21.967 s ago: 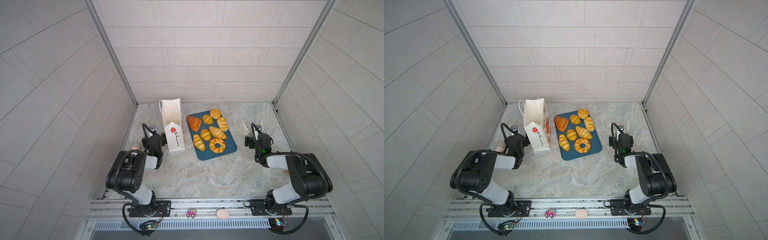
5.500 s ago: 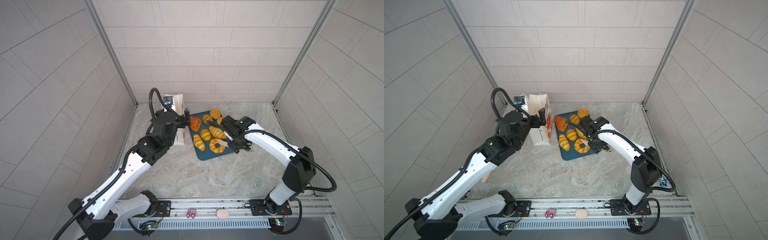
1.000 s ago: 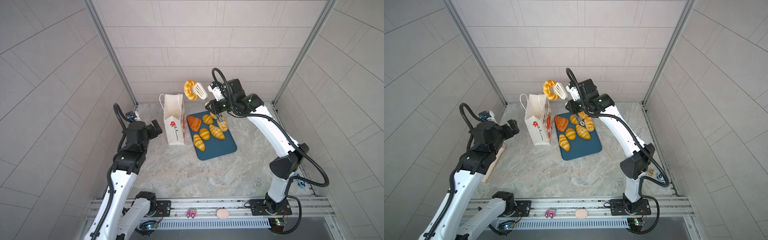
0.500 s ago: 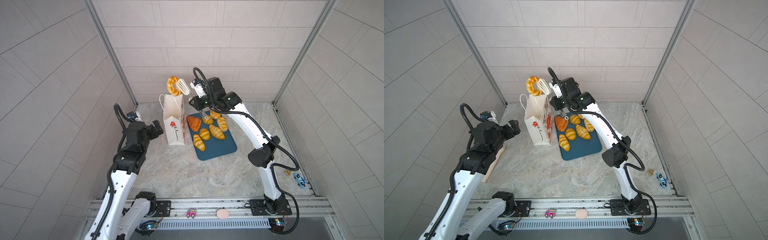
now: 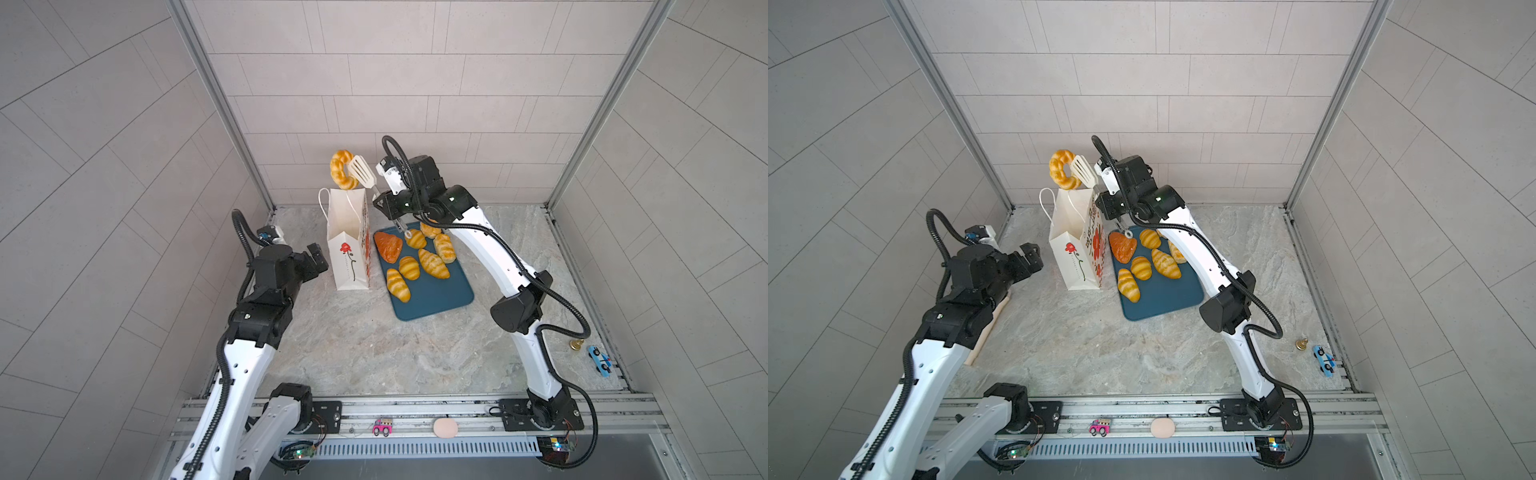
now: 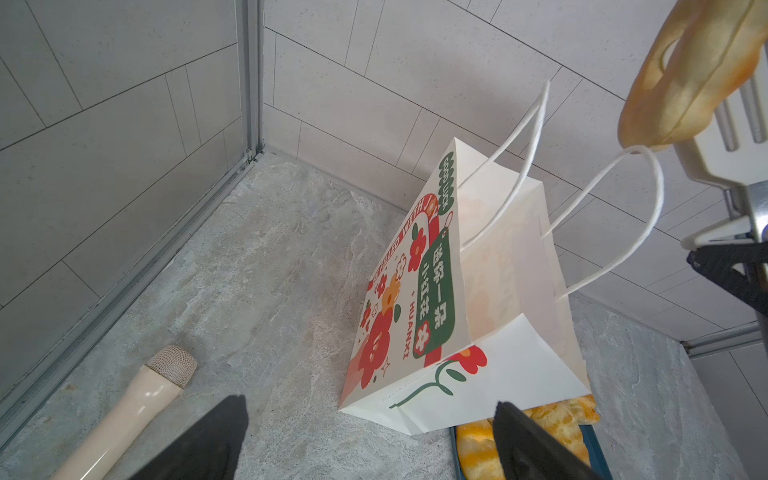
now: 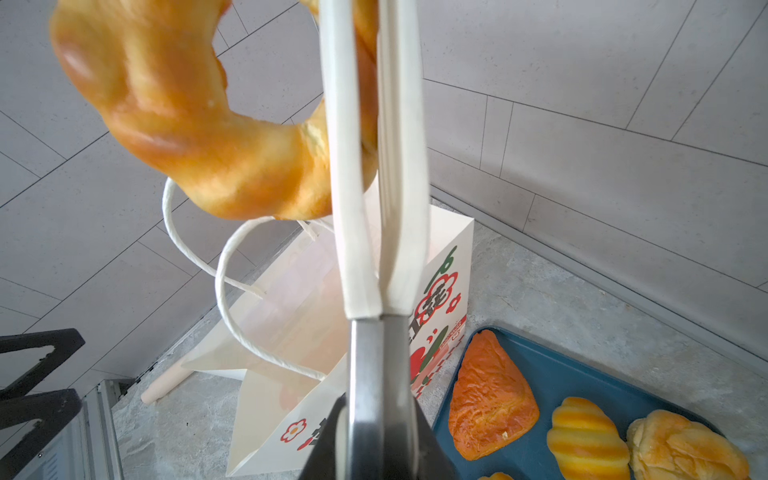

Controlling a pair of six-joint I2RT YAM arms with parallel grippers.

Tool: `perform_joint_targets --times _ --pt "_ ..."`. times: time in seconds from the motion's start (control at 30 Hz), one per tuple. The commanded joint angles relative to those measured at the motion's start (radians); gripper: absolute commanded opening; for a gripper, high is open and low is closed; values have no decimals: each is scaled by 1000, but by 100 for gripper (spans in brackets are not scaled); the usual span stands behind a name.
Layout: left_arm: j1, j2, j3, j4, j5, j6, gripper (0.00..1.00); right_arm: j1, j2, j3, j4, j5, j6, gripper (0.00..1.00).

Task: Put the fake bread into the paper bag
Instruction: 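Carry the ring bread in the tongs over to the paper bag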

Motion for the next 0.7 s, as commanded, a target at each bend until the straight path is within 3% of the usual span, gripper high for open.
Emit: perform_joint_targets --times 0.0,0.67 --pt "7 -10 -16 7 2 -12 100 16 -83 29 22 27 -20 23" --pt "10 -35 -48 5 13 -10 100 80 -171 29 -62 217 -91 25"
